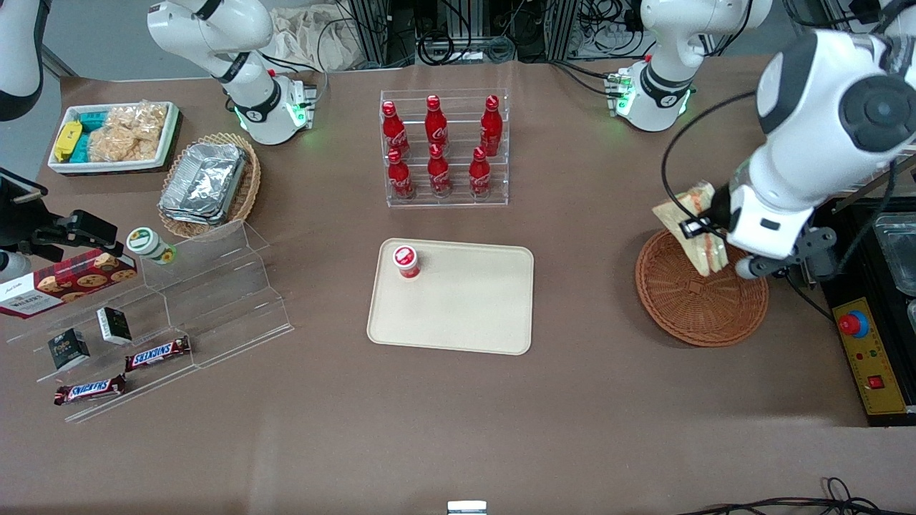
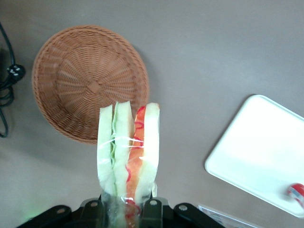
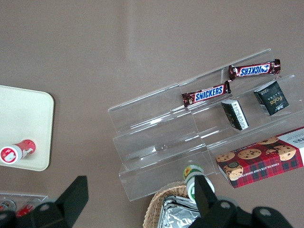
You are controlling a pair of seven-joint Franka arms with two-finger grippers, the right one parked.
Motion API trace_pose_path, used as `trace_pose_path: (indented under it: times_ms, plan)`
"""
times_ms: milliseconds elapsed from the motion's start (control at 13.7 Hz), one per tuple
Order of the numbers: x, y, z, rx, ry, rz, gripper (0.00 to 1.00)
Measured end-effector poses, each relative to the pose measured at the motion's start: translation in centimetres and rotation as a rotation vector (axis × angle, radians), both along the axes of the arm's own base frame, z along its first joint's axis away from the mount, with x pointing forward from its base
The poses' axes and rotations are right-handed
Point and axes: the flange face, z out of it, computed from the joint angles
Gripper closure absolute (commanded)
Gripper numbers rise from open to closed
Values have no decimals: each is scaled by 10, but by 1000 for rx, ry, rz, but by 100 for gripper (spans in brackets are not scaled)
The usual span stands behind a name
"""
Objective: Place sandwich from basket to tray
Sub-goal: 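Carry the sandwich with the left gripper over the cream tray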
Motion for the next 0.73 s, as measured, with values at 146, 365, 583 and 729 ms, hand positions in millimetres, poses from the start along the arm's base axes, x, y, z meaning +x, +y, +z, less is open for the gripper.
trace_pose_path:
  times_ms: [146, 365, 583, 729]
  plan:
    - [-13, -45, 12, -13, -20, -51, 75]
    - [-28, -114, -7, -37, -7, -154, 74]
    - [-26, -178, -66, -28, -27, -199, 74]
    - [-20, -212, -131, 3, -22, -218, 74]
